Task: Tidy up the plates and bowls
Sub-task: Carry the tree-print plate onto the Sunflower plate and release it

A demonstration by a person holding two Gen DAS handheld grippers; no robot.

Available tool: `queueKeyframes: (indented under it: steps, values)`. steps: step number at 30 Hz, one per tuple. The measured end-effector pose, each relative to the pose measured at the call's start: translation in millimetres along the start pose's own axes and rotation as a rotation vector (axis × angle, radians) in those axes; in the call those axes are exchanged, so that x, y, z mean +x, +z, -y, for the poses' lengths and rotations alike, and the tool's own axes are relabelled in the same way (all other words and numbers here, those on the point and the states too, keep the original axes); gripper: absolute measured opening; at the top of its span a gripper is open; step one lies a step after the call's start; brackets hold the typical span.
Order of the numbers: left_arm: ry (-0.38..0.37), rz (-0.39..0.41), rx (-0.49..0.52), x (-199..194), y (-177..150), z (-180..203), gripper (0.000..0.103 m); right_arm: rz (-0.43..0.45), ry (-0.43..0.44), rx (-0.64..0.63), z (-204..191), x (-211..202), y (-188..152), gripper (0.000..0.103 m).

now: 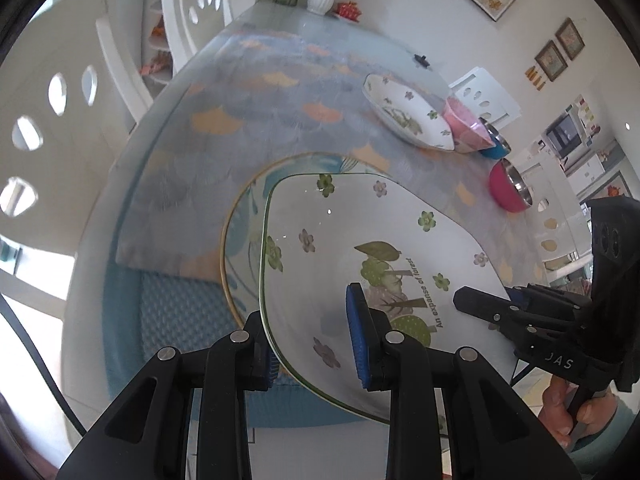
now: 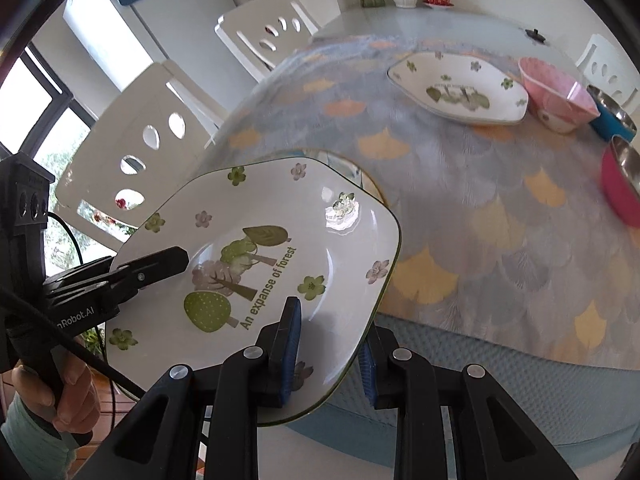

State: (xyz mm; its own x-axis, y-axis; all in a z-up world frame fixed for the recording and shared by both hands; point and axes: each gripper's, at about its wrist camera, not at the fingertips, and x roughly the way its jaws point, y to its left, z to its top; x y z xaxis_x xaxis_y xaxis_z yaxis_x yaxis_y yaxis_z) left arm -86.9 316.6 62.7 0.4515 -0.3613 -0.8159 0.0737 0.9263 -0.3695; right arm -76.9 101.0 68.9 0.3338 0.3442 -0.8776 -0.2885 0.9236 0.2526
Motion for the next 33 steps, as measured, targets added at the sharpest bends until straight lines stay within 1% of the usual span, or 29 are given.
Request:
queueKeyframes:
  steps: [4,10,16,22,27,31,33]
  values:
    - [0.011,-0.005,-0.010,5,-5,-4,0.025,-0.015,-0.015,-0.004,3,12,0,0.025]
    - [0.022,-0.006,0.001,7,-4,-7,0.025,-0.018,-0.030,-0.019,0,17,5,0.025]
    - [0.017,-0.017,-0.007,13,-1,-14,0.025,-0.030,-0.035,-0.007,0,22,7,0.025]
    - [0.012,-0.006,-0.026,14,4,-20,0.025,-0.028,-0.061,0.004,-4,27,11,0.025]
    - [0.005,-0.041,-0.063,21,5,-29,0.025,-0.040,-0.072,0.025,-5,30,13,0.025]
    - [-0.032,-0.059,-0.104,21,5,-36,0.025,-0.048,-0.092,0.028,-7,33,12,0.025]
    - [-0.029,-0.067,-0.093,21,5,-35,0.025,-0.051,-0.100,0.035,-8,35,13,0.025]
